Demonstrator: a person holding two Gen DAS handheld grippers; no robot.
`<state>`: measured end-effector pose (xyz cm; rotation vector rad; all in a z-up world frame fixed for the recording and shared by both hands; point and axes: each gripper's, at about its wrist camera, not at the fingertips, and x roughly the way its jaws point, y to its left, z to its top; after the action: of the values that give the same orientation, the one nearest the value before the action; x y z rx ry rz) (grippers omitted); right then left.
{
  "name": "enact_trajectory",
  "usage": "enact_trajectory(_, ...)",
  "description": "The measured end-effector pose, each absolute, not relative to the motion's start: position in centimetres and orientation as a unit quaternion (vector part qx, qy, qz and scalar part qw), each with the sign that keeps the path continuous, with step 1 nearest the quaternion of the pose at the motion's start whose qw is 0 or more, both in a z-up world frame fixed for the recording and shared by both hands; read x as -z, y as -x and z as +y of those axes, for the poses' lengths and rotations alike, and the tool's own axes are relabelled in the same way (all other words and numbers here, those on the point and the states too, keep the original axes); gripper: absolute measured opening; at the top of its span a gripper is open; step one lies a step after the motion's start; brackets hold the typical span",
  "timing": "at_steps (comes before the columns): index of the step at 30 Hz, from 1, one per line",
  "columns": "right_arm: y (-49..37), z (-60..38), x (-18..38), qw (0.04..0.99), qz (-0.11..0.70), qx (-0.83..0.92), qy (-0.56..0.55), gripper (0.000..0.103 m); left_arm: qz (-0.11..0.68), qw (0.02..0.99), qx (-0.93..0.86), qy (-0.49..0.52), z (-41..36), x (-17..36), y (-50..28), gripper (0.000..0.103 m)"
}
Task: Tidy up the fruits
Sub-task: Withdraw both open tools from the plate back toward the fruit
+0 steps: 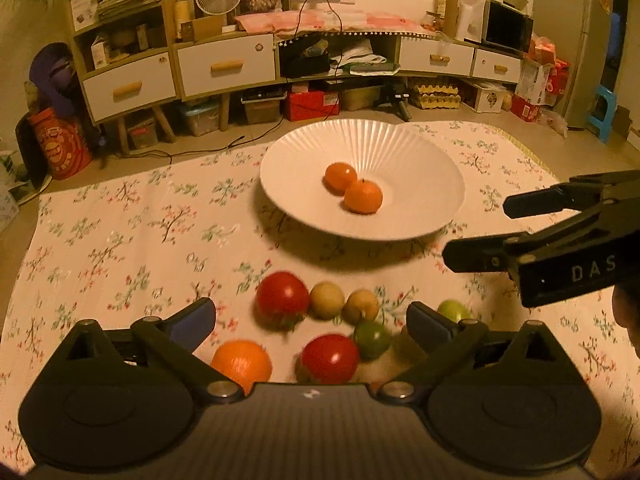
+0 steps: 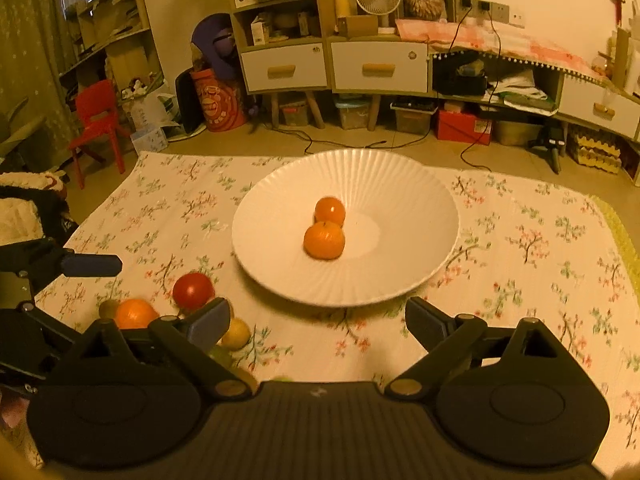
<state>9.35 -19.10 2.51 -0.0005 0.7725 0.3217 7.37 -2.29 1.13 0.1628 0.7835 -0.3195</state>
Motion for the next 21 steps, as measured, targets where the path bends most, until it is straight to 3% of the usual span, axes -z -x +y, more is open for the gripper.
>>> enact_trajectory(21,-4.0,-17.2,0.2,0.903,0.390,-0.178,0.034,0.097,0.397,0.905,0.146,-0.052,1.8,1.7,-2.8,0.103)
